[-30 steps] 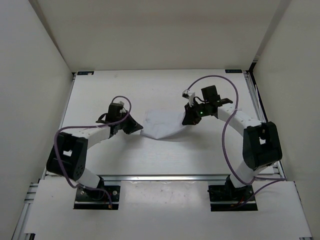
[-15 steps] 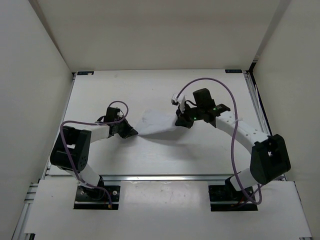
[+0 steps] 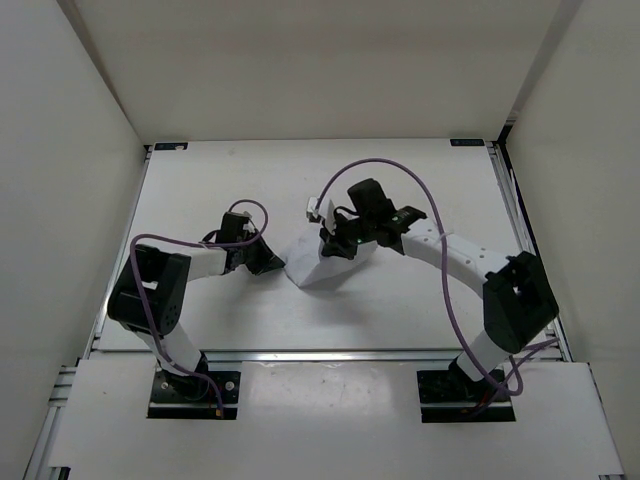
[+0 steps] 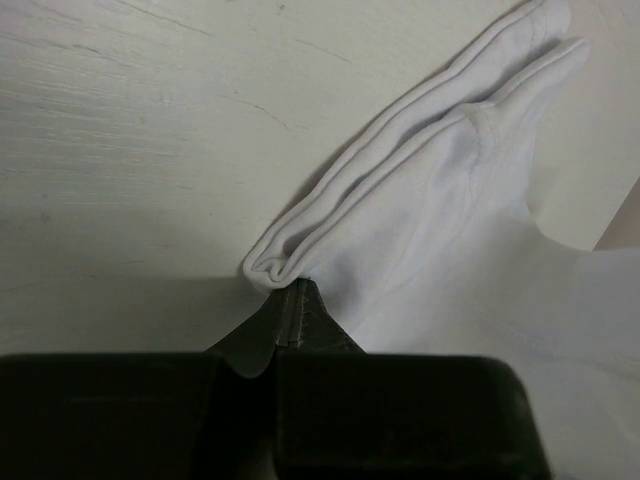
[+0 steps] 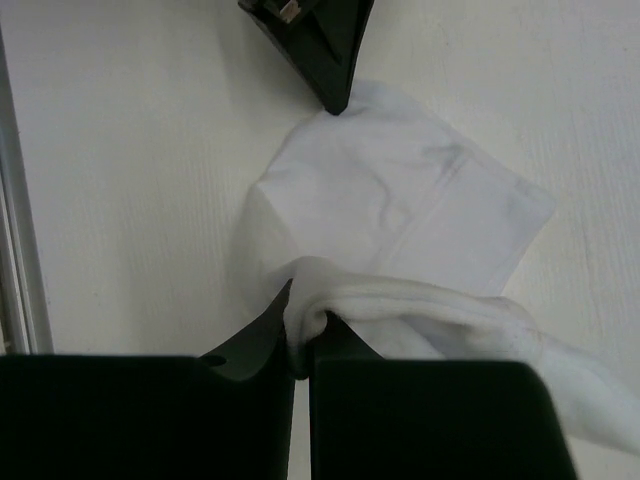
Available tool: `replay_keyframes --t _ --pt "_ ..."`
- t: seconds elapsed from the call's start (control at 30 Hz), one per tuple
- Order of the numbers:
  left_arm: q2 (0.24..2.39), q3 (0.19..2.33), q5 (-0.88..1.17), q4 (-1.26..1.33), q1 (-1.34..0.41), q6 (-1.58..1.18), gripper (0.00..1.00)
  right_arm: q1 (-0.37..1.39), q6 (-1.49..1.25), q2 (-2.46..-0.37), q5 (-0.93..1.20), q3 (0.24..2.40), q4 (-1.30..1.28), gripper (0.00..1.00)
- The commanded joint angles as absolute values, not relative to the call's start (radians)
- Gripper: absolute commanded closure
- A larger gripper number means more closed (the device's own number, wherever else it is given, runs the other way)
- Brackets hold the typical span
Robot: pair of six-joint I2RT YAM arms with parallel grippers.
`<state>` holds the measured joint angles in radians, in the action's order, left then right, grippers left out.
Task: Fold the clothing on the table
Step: Fold the skirt
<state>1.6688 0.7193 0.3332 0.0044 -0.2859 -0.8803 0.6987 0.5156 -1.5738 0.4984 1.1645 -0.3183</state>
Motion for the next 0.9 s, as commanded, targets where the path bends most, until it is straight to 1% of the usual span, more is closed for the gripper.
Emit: replay_keyframes --t 0.0,0.17,0.3,0.43,0.47,0.5,0.53,0.57,0.6,0.63,0.77,0.8,0.83,0.87 --pt "1.678 0.707 0.351 -0.009 -0.305 -0.868 1.0 0.726 0.537 -1.626 0.509 1.258 -0.304 1.0" --pt "1.664 0.684 0.368 0.06 -0.307 -0.893 1.0 0.782 0.54 -1.715 0.525 1.314 -0.313 1.0" --pt "1.674 0.696 0.387 0.069 -0.299 -0.89 1.0 0.83 0.523 -1.787 0.541 1.338 -0.299 1.0" --pt "1.674 0.692 0.397 0.08 -0.29 -0.894 1.0 0.865 0.508 -1.865 0.516 1.39 -0.282 1.0" --pt "1.672 0.689 0.397 0.083 -0.284 -0.887 1.0 0.876 0.509 -1.893 0.5 1.402 -0.282 0.97" --pt "1.672 0.683 0.402 0.08 -0.282 -0.894 1.0 0.885 0.487 -1.907 0.435 1.396 -0.263 0.89" --pt "1.667 0.681 0.406 0.08 -0.276 -0.885 1.0 0.89 0.457 -1.904 0.352 1.375 -0.221 0.62" --pt "1.663 0.675 0.414 0.075 -0.267 -0.885 1.0 0.891 0.443 -1.904 0.321 1.37 -0.215 0.24" --pt "1.663 0.669 0.419 0.071 -0.261 -0.879 1.0 0.881 0.424 -1.895 0.301 1.38 -0.213 0.04" --pt "1.654 0.673 0.411 0.066 -0.252 -0.876 1.0 0.855 0.408 -1.891 0.298 1.402 -0.222 0.01" --pt "1.625 0.673 0.417 0.046 -0.216 -0.842 1.0 0.743 0.264 -1.757 0.259 1.387 -0.154 0.0" --pt "1.62 0.692 0.416 0.023 -0.207 -0.833 1.0 0.709 0.235 -1.718 0.232 1.378 -0.15 0.03" --pt "1.6 0.696 0.407 0.014 -0.199 -0.816 1.0 0.69 0.194 -1.683 0.235 1.368 -0.152 0.11" --pt "1.589 0.71 0.397 0.0 -0.193 -0.799 1.0 0.643 0.157 -1.66 0.286 1.359 -0.175 0.18"
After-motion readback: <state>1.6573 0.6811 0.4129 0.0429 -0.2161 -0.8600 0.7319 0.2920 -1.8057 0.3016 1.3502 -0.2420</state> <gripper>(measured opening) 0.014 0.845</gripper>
